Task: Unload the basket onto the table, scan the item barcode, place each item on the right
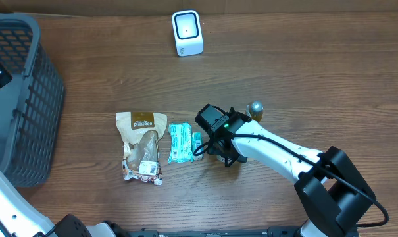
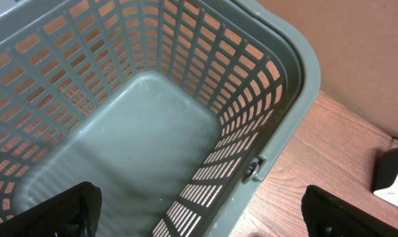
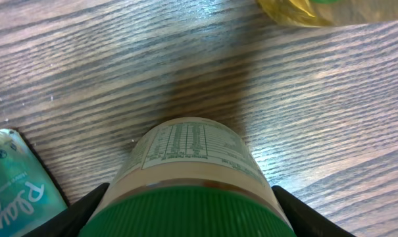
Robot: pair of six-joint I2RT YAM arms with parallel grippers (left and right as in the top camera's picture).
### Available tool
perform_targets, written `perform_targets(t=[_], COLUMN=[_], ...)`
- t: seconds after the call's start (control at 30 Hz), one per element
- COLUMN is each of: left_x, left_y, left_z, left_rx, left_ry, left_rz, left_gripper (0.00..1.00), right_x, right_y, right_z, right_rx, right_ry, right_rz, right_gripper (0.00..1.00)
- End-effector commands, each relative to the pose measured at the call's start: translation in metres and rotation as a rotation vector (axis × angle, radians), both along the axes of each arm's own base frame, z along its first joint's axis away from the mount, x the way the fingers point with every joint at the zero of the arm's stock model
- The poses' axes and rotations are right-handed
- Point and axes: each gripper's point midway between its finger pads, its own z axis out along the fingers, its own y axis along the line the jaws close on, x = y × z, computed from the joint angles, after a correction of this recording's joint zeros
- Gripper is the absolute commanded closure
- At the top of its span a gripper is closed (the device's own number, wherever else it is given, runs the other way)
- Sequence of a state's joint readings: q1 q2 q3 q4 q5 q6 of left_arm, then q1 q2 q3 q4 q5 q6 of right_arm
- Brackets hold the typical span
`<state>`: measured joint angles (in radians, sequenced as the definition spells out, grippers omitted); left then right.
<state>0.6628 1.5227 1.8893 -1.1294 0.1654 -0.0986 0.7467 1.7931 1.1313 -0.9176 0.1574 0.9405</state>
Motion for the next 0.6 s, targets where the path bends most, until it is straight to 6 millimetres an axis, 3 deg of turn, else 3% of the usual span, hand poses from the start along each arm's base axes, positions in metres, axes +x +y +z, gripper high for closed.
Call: perform_targets(t=[0.0, 0.13, 0.23, 0.27, 0.33, 0.37, 0.43, 0.57], left_x=[0.0026, 0.0026, 0.0026, 0.0025, 0.0025, 0.0026, 0.0026, 0.0026], left_y=[-0.0015, -0.0015, -0.0015, -0.0015, -0.0015, -0.0015, -0.0015, -0.0015], left_z=[-0.0029, -0.0029, -0.0029, -0.0030, -0.0030, -0.0029, -0.0029, -0.0029], left_rx=[-0.014, -0.014, -0.014, -0.015, -0.015, -0.014, -0.014, -0.014], left_ry=[-0.002, -0.002, -0.002, -0.001, -0.001, -0.002, -0.002, -0.002], left_rz=[-0.006, -0.006, -0.006, -0.006, -0.006, -0.006, -0.006, -0.006], left_gripper=[0.00, 0.00, 0.00, 0.00, 0.00, 0.00, 0.00, 0.00], right_x=[0.0059, 0.0056, 0.0053, 0.0049, 0.0048, 0.0050, 0.0058, 0.0016], right_y=[0.0033, 0.0083, 0.0090, 0.0093, 0.0091, 0.0092, 0.0098, 0.0048], right_z=[0.0043, 0.0061, 0.0061, 0.0060, 0.0059, 0.0059, 0.0060, 0.0056], right_rx=[-0.010, -0.003, -0.009, -0.011, -0.017, -0.018, -0.013, 0.005], right_ry=[-0.008, 0.006, 0.012, 0.015, 0.018, 0.017, 0.012, 0.016], right_rz=[0.123, 0.249, 0.326, 0.356, 0.397, 0.404, 0.380, 0.099], right_gripper=[0.34, 0.44, 0.44, 0.40, 0.09, 0.00, 0.00, 0.00])
